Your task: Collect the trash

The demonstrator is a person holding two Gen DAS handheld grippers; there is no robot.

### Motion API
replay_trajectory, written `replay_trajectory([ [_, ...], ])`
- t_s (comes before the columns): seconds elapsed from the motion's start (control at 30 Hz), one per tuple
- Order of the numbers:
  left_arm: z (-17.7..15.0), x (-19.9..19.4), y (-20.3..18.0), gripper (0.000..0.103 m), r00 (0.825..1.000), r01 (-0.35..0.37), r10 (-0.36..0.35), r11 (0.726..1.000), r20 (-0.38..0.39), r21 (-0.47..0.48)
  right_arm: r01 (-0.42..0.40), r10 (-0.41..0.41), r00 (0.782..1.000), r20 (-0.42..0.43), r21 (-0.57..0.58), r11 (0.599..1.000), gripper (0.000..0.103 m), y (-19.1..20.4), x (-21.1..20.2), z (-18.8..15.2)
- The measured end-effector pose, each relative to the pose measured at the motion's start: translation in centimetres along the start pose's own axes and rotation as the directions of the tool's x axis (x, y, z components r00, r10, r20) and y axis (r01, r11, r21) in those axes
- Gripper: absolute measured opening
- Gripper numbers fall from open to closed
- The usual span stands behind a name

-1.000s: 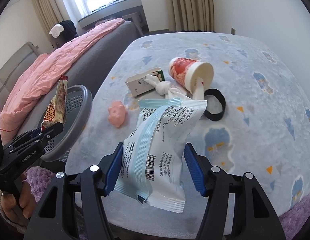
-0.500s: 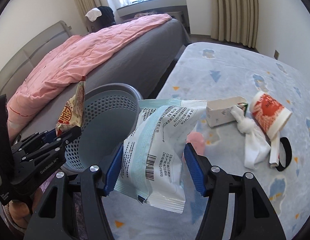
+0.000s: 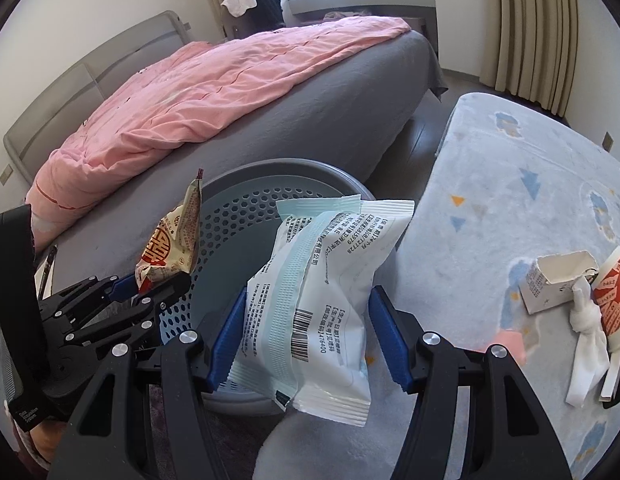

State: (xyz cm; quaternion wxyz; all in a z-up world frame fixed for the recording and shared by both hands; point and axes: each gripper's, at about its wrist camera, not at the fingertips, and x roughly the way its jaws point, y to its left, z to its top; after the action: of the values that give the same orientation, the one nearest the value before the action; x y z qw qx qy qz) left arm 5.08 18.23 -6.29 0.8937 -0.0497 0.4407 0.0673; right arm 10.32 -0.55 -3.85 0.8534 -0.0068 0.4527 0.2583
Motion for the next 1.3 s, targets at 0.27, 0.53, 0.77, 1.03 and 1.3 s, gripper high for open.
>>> replay_trajectory([
  [0.27, 0.3, -0.5, 0.6, 0.036, 1.000, -0.005, 0.006, 1.000, 0.018, -0.009, -0.003, 0.003, 1.000, -0.002, -0.009, 1.000, 0.062, 0.6, 0.9, 0.5],
  [0.53, 0.3, -0.9, 0.6, 0.054, 1.000, -0.009, 0.009, 1.000, 0.027, -0.008, 0.002, -0.002, 1.000, 0.027, -0.010, 1.000, 0.073, 0.6, 0.4, 0.6],
  [0.77, 0.3, -1.3, 0.8, 0.057, 0.999, -0.030, 0.031, 0.999, 0.032, -0.013, 0.005, -0.004, 1.000, 0.027, -0.007, 1.000, 0.073, 0.6, 0.3, 0.4],
  [1.03, 0.2, -2.0, 1.4, 0.062, 0.998, -0.051, 0.052, 0.998, 0.037, -0.029, 0.008, -0.008, 1.000, 0.030, -0.005, 1.000, 0.073, 0.8, 0.0, 0.2],
  [1.3, 0.3, -3.1, 1.6, 0.069, 0.995, -0.073, 0.076, 0.996, 0.063, -0.041, 0.018, -0.018, 0.999, 0.041, -0.004, 1.000, 0.073, 1.0, -0.7, 0.0],
])
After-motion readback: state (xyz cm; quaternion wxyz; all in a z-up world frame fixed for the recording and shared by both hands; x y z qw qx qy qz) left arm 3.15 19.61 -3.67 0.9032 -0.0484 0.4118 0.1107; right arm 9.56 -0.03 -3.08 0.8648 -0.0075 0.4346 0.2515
